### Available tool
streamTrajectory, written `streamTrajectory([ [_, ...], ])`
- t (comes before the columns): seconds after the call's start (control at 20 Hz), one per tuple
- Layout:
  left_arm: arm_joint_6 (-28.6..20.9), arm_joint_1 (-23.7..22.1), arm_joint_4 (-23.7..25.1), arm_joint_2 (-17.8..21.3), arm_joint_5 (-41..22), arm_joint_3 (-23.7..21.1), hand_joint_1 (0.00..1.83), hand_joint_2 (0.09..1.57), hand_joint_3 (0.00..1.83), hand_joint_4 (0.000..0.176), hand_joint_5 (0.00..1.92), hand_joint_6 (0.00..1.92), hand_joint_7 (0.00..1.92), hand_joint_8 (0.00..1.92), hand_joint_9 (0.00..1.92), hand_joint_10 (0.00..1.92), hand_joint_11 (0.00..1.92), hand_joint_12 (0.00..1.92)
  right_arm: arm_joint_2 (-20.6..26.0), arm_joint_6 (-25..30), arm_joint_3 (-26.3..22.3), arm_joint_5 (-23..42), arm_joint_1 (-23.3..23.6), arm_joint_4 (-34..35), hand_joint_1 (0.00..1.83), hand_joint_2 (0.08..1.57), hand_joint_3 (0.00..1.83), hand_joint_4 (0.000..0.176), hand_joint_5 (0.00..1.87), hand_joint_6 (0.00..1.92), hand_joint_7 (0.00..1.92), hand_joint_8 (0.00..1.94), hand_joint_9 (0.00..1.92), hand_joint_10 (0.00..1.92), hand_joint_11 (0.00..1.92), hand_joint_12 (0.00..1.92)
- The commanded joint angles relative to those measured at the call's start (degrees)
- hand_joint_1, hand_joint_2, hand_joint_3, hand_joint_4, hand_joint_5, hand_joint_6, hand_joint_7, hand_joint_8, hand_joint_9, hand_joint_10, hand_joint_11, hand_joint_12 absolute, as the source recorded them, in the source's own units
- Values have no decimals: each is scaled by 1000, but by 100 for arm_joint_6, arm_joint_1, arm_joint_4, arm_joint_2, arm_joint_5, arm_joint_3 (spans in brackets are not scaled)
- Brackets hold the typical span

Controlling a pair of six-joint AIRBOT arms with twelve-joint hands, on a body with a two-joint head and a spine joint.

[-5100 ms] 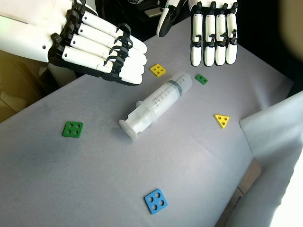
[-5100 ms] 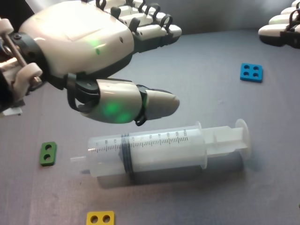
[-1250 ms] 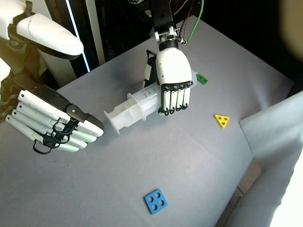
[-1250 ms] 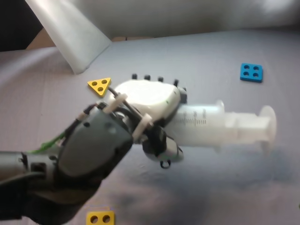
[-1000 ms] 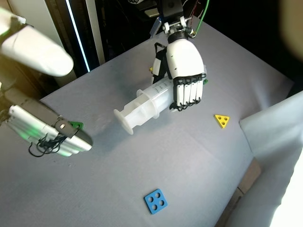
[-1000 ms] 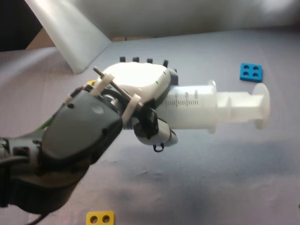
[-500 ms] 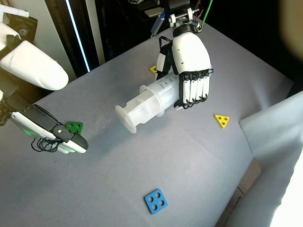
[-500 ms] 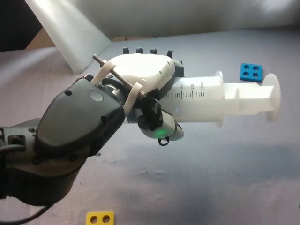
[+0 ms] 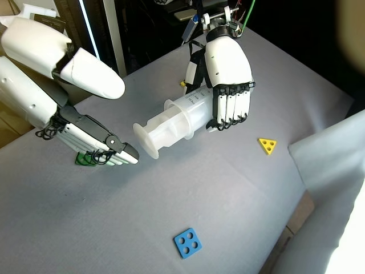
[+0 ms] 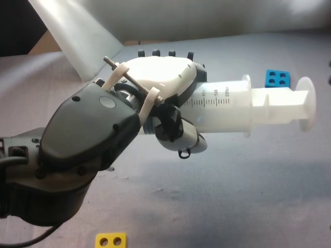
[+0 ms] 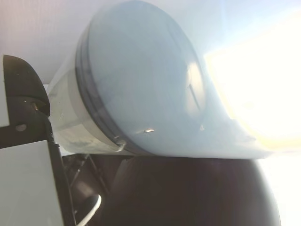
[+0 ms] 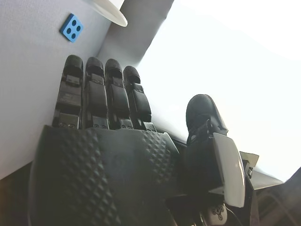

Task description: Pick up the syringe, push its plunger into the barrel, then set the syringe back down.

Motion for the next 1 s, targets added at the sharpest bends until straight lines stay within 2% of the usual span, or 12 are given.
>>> streamTrajectory([
  [0.0,-16,-123,431,-8,-231,-23,1310,1294,1,0,708,1204,583,1694,558,1705,443,1548,-53,63,9,144,67,-86,0,1262,0,0,157,2,167,2,122,2,0,201],
  [0.25,-16,-139,419,-20,-231,-35,1319,1279,0,0,718,1174,627,1635,585,1685,460,1522,-341,128,30,62,68,-60,0,1265,1,0,189,6,200,5,160,7,0,312],
  [0.4,-16,-135,419,-23,-231,-34,1321,1271,1,0,730,1178,638,1612,596,1663,467,1499,-601,124,90,57,165,-62,0,1266,1,0,185,1,196,0,152,1,0,285],
  [0.45,-16,-134,419,-23,-231,-34,1320,1275,1,0,725,1185,632,1622,587,1673,456,1507,-673,105,105,35,223,-63,0,1267,1,0,190,2,164,2,127,1,0,211],
  [0.55,-10,-133,419,-23,-231,-34,1321,1270,0,0,743,1190,631,1620,597,1644,461,1510,-832,42,143,36,283,-75,0,1265,0,0,198,6,208,7,167,10,0,330],
  [0.65,-5,-133,419,-27,-231,-35,1321,1270,0,0,747,1193,628,1621,596,1643,459,1510,-1011,-7,183,36,330,-202,0,1266,0,0,198,1,211,2,169,4,0,304],
  [0.75,-3,-130,419,-29,-231,-36,1324,1264,0,0,777,1095,640,1611,587,1661,459,1524,-1140,-15,195,35,369,-205,0,1268,1,0,194,0,212,1,167,2,0,300],
  [0.85,-3,-130,420,-29,-231,-37,1326,1261,0,0,772,1100,643,1605,603,1652,481,1507,-1230,-15,194,21,393,-205,0,1268,1,0,178,0,193,0,150,0,0,274],
  [0.9,-3,-130,420,-29,-231,-38,1326,1259,0,0,770,1129,642,1607,614,1632,498,1481,-1271,-15,193,-12,397,-205,0,1265,0,0,218,8,235,7,188,9,0,359],
  [0.95,-3,-130,420,-29,-231,-42,1323,1265,1,0,765,1126,629,1631,604,1644,498,1474,-1358,-19,194,-81,411,-205,0,1261,0,0,205,4,214,6,169,5,0,313],
])
